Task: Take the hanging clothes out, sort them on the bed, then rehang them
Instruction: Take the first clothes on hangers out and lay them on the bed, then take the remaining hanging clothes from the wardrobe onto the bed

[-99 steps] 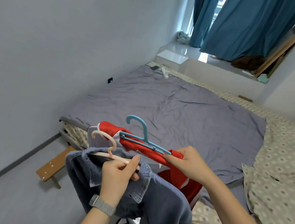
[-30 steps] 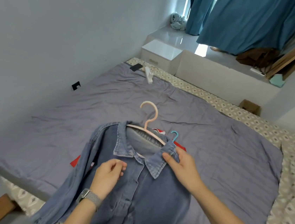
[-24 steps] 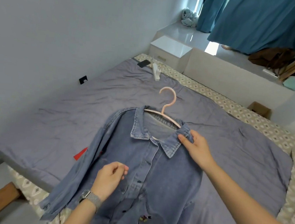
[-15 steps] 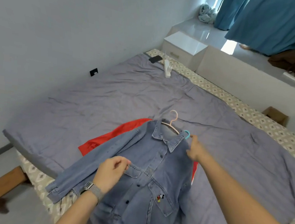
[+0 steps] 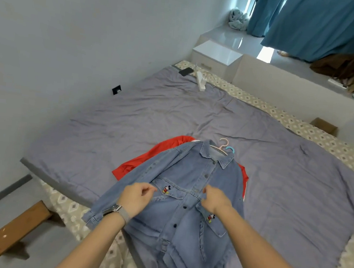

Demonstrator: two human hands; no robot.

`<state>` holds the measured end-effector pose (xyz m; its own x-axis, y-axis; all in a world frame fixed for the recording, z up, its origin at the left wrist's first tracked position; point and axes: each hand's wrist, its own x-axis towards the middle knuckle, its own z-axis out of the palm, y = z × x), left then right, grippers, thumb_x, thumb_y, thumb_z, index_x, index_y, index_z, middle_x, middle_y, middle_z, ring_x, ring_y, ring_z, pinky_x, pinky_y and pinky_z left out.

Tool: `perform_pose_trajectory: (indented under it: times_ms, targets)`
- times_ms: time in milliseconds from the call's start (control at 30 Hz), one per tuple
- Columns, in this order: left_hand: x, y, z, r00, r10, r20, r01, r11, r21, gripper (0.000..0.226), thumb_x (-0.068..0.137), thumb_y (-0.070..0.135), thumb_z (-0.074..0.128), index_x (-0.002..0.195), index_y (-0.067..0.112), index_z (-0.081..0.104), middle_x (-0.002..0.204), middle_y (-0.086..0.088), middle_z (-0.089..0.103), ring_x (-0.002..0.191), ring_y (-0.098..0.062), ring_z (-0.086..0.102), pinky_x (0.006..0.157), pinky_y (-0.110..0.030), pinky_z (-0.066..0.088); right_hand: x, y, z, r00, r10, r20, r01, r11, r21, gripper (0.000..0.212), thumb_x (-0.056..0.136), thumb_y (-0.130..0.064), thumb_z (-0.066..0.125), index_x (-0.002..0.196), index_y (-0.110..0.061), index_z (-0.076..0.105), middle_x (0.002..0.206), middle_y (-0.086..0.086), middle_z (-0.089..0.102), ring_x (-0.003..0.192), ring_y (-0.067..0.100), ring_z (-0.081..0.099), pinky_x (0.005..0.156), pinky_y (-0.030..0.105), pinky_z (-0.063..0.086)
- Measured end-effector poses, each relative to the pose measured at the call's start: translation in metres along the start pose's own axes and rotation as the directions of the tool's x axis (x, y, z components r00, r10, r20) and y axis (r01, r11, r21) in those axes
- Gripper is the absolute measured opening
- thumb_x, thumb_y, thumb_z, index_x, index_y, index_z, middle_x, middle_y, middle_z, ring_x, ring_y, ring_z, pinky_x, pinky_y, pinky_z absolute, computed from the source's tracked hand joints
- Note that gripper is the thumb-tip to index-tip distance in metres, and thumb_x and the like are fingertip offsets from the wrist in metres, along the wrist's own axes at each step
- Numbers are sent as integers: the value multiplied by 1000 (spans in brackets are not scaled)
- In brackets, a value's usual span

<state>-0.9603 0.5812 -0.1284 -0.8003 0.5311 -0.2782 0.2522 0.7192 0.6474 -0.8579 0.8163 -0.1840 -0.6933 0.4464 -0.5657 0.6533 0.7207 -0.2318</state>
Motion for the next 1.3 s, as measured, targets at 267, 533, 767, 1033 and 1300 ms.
perform_pose_trajectory:
  times_ms: [267,533,767,1033,1300]
  targets:
    - [-50,-50,-59,977,211,22,-212,973,86,17,90,24,55,96,23,71,95,5,72,89,-13,64,82,-27,49,-97,-60,32,986,42,-164,-16,987,158,39,89,-26,52,125,-13,47,118,10,59,107,27,56,82,35,48]
    - [-132,-106,-108,990,120,77,-131,977,166,25,92,25,50,114,22,62,72,9,60,78,-19,63,69,-30,49,-200,-104,55,991,4,-132,13,992,128,44,85,-28,52,128,-18,46,112,6,61,103,24,56,86,39,51]
    - [-216,-135,-145,996,19,-86,-5,987,158,35,92,33,51,124,18,53,75,5,59,80,-18,62,72,-30,46,-244,-150,46,971,-216,-106,214,976,-29,51,84,-35,59,130,-18,43,108,3,63,100,22,58,83,38,51]
    - [-396,-199,-168,875,-299,-381,314,949,-23,42,92,38,52,130,21,48,73,17,53,79,-11,56,72,-24,43,-311,-278,97,759,-649,54,650,749,-130,51,81,-41,62,123,-16,47,99,4,67,93,25,63,78,39,53]
    - [-635,-266,-173,555,-639,-532,584,755,-298,41,95,44,41,132,26,44,95,4,67,96,-17,63,82,-30,47,-466,-436,199,360,-875,324,932,322,-164,58,82,-47,63,130,-19,44,102,0,67,99,20,62,82,31,50]
